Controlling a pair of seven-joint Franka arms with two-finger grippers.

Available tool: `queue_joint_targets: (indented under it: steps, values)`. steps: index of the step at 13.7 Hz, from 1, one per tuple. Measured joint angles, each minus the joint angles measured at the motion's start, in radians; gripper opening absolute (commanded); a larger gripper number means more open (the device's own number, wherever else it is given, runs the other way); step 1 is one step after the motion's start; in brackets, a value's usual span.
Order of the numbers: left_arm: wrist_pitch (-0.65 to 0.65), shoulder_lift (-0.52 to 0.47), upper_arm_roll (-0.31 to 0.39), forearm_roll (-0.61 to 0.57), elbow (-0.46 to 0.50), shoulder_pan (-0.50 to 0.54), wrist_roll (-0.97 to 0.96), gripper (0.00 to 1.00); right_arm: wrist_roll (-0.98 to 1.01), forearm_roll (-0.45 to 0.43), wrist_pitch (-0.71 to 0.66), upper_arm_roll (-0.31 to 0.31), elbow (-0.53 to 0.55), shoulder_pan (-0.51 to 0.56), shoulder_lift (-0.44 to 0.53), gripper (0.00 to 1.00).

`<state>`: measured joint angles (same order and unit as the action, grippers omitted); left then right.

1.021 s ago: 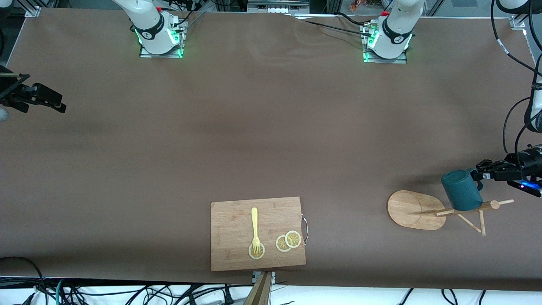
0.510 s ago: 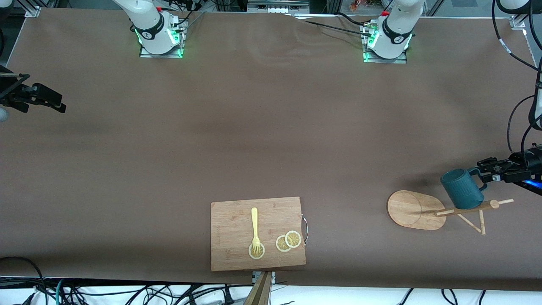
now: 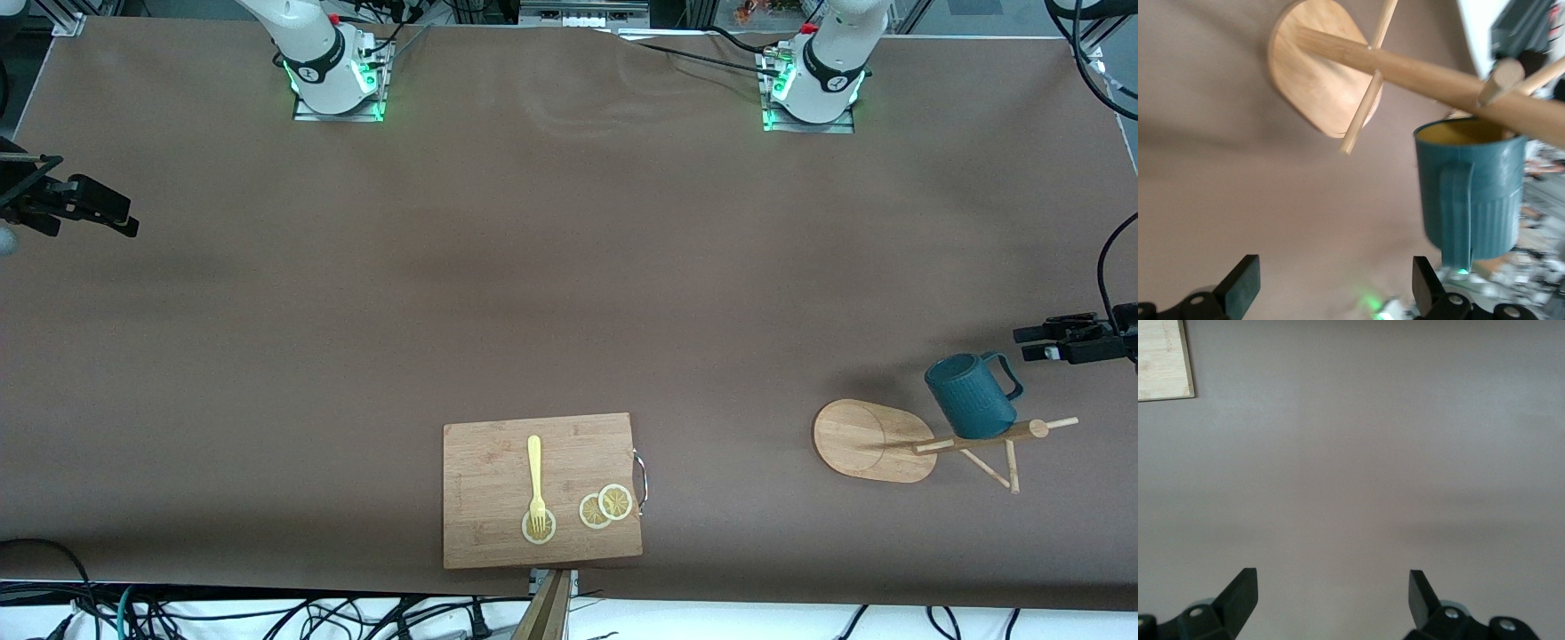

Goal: Pass cup and hang on rack

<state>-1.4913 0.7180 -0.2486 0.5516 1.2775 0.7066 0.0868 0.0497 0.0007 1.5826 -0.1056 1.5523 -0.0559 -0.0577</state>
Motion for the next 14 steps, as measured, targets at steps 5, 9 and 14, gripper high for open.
queue_joint_targets:
  steps: [5,9,14]
  values:
    - [0.004,-0.168,-0.006,-0.278,-0.003,-0.183,-0.022,1.00,0.000,0.000,0.000,0.000,0.000,0.000,0.000,1.00]
    - [0.012,-0.246,-0.008,-0.472,0.001,-0.341,-0.025,1.00,-0.007,0.000,0.000,0.000,0.000,0.001,0.000,1.00]
    - [0.010,-0.315,-0.008,-0.650,0.003,-0.542,-0.033,1.00,-0.021,0.000,0.000,0.000,0.000,0.001,0.000,1.00]
